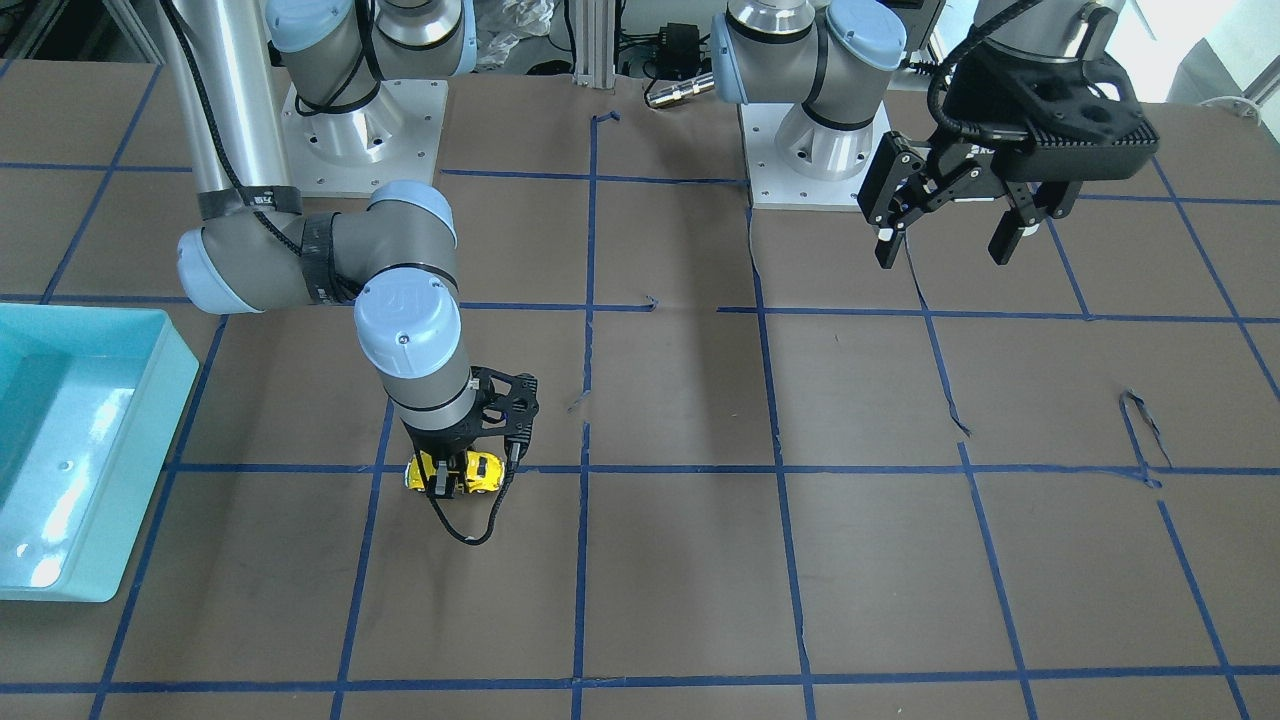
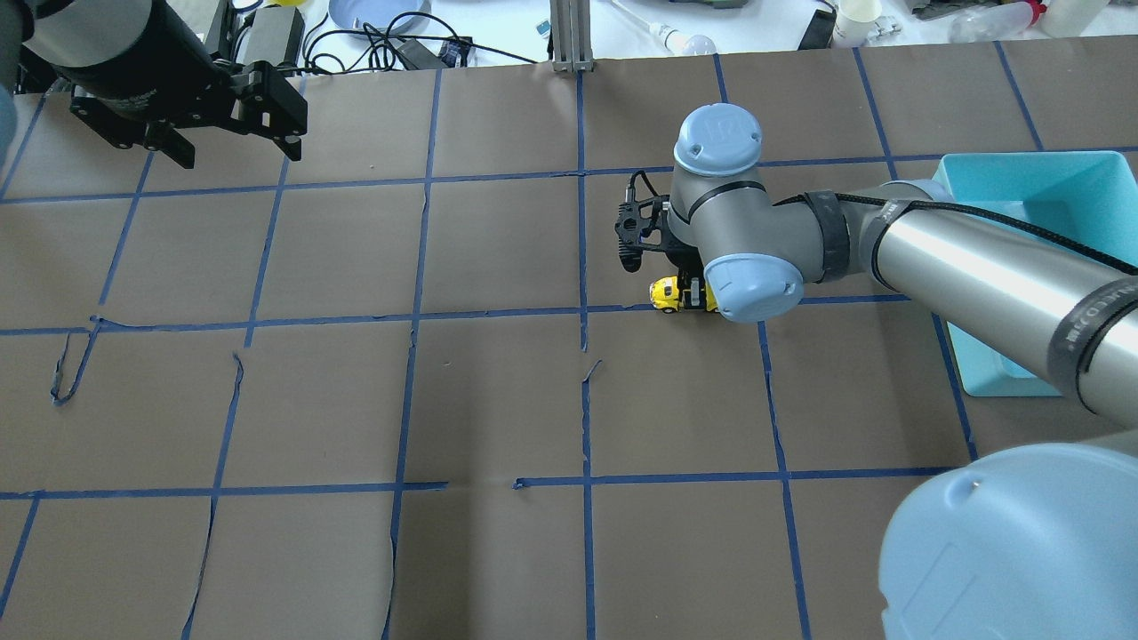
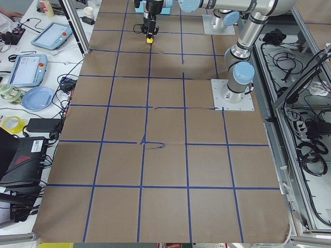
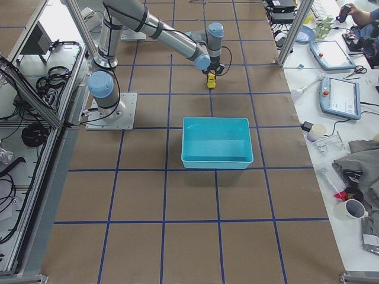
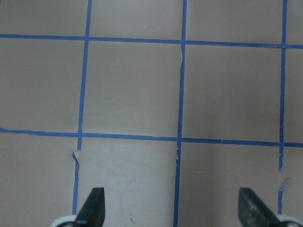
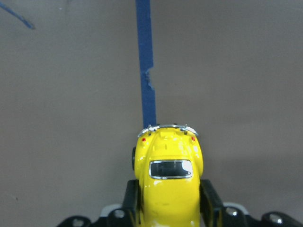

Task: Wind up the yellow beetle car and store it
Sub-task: 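Carry the car with the right gripper into the light-blue bin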

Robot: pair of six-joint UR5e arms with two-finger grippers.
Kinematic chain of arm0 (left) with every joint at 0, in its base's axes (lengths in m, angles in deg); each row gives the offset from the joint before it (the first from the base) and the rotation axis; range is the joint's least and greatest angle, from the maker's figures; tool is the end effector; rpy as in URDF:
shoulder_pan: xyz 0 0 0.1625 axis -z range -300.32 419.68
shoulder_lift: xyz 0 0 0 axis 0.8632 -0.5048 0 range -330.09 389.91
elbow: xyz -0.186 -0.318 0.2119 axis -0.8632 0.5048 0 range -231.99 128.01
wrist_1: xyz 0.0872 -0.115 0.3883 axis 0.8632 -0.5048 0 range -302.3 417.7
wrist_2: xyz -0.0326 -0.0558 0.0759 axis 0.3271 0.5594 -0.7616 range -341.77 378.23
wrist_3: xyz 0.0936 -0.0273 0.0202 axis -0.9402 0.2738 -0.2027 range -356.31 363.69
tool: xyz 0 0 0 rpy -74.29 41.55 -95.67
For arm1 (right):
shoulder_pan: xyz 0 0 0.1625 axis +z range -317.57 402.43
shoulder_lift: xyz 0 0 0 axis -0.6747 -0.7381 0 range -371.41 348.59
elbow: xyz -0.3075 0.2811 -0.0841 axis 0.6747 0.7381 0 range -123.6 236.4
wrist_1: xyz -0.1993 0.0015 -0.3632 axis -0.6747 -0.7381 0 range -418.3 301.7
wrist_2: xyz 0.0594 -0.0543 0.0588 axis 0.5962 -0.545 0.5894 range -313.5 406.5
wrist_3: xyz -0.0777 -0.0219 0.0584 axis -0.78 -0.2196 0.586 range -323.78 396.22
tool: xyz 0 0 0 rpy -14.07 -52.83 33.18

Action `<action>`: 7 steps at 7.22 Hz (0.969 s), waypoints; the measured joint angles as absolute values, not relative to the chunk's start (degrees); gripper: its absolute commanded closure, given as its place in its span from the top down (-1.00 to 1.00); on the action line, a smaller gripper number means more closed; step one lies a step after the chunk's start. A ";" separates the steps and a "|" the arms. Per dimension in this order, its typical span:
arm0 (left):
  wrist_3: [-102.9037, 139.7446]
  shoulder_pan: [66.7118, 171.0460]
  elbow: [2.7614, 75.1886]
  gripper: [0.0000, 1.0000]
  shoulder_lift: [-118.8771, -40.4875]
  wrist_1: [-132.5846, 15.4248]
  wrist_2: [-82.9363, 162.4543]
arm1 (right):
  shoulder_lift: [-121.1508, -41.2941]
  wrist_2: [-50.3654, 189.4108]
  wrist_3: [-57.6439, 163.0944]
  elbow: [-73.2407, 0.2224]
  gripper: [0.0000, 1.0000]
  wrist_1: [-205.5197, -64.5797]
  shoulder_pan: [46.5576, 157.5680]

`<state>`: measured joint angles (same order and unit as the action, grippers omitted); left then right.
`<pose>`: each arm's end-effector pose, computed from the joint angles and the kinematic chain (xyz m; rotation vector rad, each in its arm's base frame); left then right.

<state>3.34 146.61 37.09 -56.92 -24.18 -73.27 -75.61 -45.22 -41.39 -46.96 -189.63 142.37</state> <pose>-0.1045 -0.4925 0.5386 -0.0777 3.0908 -0.3291 0.2307 -0.5611 0.2016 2.1410 -2.2356 0.0227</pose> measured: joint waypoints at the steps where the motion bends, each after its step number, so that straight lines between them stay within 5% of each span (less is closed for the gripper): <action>1: 3.21 146.61 37.11 1.00 -56.92 -24.20 -73.27 | -76.75 -46.24 -41.89 -46.12 -0.71 -188.44 142.09; 7: 2.99 146.58 37.51 1.00 -56.66 -24.40 -73.27 | -84.82 -46.20 -47.83 -31.11 -0.85 -165.66 126.66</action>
<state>2.99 146.58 37.51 -56.66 -24.40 -73.27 -84.82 -46.20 -47.83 -31.11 -165.66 126.66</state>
